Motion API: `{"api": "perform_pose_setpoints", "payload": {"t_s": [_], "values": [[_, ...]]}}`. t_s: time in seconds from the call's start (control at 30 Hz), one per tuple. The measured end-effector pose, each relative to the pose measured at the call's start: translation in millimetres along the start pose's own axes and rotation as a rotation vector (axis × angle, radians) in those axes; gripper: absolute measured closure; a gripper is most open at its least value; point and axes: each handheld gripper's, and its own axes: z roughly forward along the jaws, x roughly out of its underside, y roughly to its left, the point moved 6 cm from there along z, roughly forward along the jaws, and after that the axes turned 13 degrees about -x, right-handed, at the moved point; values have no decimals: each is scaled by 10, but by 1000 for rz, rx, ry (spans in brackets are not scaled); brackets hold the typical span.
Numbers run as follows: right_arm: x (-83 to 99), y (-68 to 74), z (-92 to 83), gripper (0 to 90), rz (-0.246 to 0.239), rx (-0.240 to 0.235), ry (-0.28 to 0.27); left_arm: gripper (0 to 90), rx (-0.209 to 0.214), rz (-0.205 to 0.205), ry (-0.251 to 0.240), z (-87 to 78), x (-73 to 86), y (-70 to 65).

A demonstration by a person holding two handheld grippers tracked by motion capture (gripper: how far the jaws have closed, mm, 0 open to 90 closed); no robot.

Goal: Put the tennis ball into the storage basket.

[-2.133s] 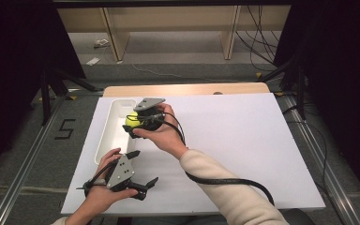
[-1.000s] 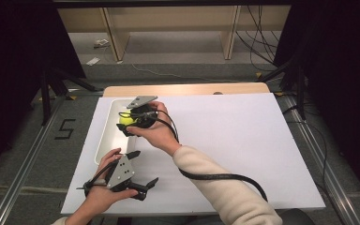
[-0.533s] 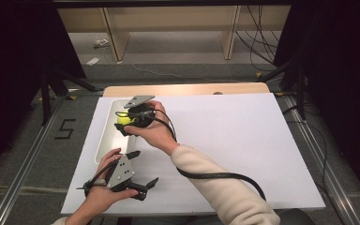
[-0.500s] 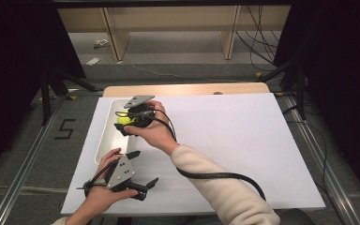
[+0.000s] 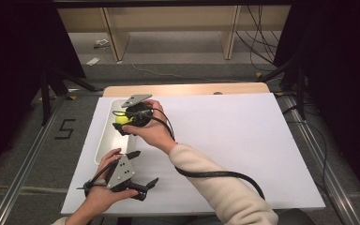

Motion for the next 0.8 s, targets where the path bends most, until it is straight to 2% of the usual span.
{"api": "perform_pose_setpoints", "payload": {"t_s": [0.8], "values": [[-39,1,108,271,-6,-9,21,0,1,4,0,-1,-2,-1]]}}
